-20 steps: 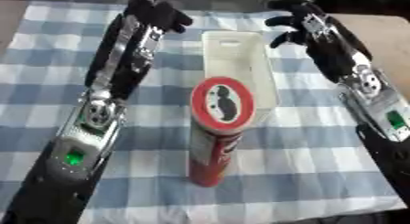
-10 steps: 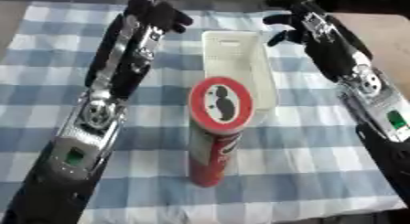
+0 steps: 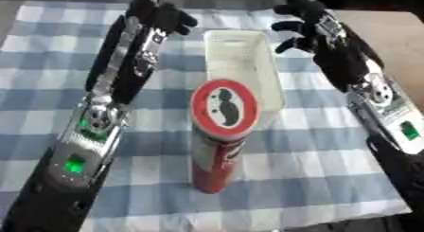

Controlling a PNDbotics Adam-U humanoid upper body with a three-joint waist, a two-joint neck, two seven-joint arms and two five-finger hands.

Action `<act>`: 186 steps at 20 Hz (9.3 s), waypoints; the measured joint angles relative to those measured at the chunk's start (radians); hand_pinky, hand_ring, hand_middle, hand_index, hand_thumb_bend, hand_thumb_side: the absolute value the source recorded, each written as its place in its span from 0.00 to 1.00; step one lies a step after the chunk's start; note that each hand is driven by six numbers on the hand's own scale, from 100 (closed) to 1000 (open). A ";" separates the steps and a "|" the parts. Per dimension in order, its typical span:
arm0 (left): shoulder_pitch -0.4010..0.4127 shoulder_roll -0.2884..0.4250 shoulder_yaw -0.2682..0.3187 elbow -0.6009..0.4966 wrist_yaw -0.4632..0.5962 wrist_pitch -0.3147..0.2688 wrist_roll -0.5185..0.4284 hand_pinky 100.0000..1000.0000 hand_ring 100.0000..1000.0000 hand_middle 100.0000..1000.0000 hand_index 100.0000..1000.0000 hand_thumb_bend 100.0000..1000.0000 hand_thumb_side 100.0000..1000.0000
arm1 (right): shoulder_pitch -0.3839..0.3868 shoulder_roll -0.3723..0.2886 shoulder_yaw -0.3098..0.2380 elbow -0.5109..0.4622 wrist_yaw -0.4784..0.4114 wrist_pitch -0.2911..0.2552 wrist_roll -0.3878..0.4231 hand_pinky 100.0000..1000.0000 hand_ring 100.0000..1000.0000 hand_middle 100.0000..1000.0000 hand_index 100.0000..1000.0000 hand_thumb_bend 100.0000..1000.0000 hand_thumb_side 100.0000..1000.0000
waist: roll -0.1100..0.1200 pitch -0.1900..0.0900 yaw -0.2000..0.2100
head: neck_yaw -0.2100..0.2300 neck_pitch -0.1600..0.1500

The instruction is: Pick up objects on the table and place them in the box.

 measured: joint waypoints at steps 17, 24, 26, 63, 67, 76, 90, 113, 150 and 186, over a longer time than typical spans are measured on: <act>0.000 0.000 -0.002 0.000 -0.004 0.001 0.001 0.56 0.62 0.78 0.92 0.03 1.00 | 0.043 -0.019 -0.007 -0.055 -0.093 0.031 -0.012 0.57 0.79 0.85 1.00 0.00 1.00 | -0.003 0.014 -0.019 | -0.045 0.000; 0.008 0.000 -0.002 0.000 -0.004 -0.001 0.003 0.56 0.62 0.78 0.92 0.03 1.00 | 0.050 -0.027 -0.060 -0.055 -0.056 -0.006 -0.015 0.58 0.79 0.85 1.00 0.00 0.97 | -0.001 0.014 -0.022 | -0.102 0.000; 0.009 0.000 -0.002 0.000 -0.004 -0.002 0.004 0.56 0.62 0.78 0.92 0.02 1.00 | 0.050 -0.034 -0.102 -0.055 -0.002 -0.035 -0.034 0.59 0.79 0.85 1.00 0.00 0.93 | 0.002 0.014 -0.024 | -0.110 -0.003; 0.127 0.339 -0.036 0.000 0.526 -0.213 -0.310 0.95 0.90 1.00 1.00 0.64 0.48 | 0.114 -0.071 -0.383 -0.024 0.451 -0.137 -0.338 0.59 0.79 0.85 1.00 0.00 0.86 | 0.091 0.024 0.051 | -0.009 0.000; 0.134 0.338 -0.033 0.000 0.436 -0.225 -0.309 0.94 0.89 1.00 1.00 0.62 0.43 | 0.114 -0.071 -0.384 -0.024 0.450 -0.137 -0.338 0.59 0.79 0.85 1.00 0.00 0.86 | 0.090 0.030 0.056 | -0.009 0.000; 0.148 0.291 -0.076 0.000 0.402 -0.211 -0.275 0.90 0.86 1.00 1.00 0.64 0.47 | 0.112 -0.078 -0.390 -0.024 0.450 -0.133 -0.343 0.59 0.79 0.85 1.00 0.00 0.86 | 0.085 0.049 0.056 | -0.003 0.000; 0.191 0.262 -0.121 0.000 0.406 -0.183 -0.287 0.89 0.84 1.00 1.00 0.57 0.60 | 0.112 -0.079 -0.395 -0.024 0.451 -0.131 -0.345 0.58 0.79 0.85 1.00 0.00 0.86 | 0.097 0.051 0.070 | -0.003 0.000; 0.192 0.172 -0.208 0.000 0.433 -0.109 -0.353 0.80 0.76 0.91 1.00 0.57 0.64 | 0.112 -0.081 -0.395 -0.025 0.445 -0.130 -0.344 0.58 0.79 0.85 1.00 0.00 0.87 | 0.120 0.063 0.059 | -0.004 0.000; 0.118 0.067 -0.299 0.000 0.546 0.068 -0.302 0.59 0.59 0.82 1.00 0.63 0.59 | 0.103 -0.085 -0.395 -0.031 0.416 -0.136 -0.325 0.58 0.78 0.85 1.00 0.00 0.87 | 0.133 0.086 0.049 | -0.004 0.000; 0.113 0.071 -0.236 0.001 0.208 0.108 -0.389 0.67 0.69 0.94 1.00 0.51 0.38 | 0.103 -0.084 -0.401 -0.032 0.409 -0.137 -0.320 0.58 0.78 0.84 1.00 0.00 0.87 | 0.132 0.097 0.056 | -0.004 0.000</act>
